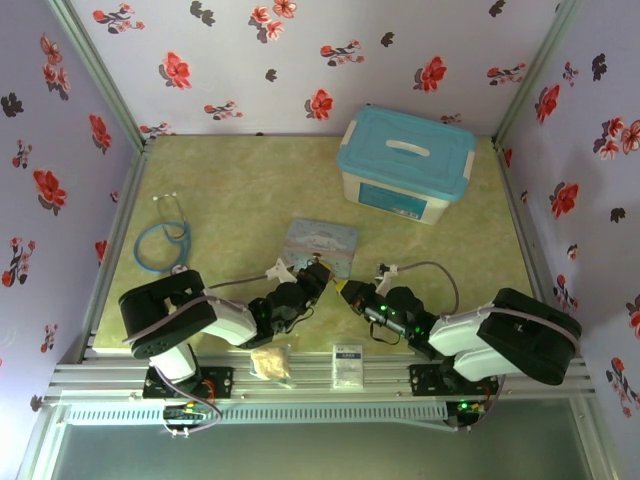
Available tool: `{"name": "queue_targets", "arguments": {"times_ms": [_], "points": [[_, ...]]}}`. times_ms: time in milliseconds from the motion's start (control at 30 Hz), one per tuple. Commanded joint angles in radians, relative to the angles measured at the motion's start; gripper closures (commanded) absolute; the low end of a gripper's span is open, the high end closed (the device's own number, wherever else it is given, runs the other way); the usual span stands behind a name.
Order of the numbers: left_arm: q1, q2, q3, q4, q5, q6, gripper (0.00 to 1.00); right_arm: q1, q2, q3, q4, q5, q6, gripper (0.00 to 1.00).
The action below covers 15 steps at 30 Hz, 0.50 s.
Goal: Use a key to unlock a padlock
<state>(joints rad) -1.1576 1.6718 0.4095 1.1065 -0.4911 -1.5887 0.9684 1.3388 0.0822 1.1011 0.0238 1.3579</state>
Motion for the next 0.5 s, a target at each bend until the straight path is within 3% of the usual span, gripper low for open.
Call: {"name": "queue_targets", "arguments": {"times_ms": [0, 467], "points": [[0.004, 0.019, 0.012, 0.059, -0.026, 0.002, 1.0, 0.014, -0.009, 0.003, 0.025, 0.022, -0.026, 1.0], [-0.004, 0.034, 0.031, 0.083, 0.004, -0.007, 1.0, 0.018, -0.011, -0.01, 0.06, 0.033, -0.039, 1.0]]}}
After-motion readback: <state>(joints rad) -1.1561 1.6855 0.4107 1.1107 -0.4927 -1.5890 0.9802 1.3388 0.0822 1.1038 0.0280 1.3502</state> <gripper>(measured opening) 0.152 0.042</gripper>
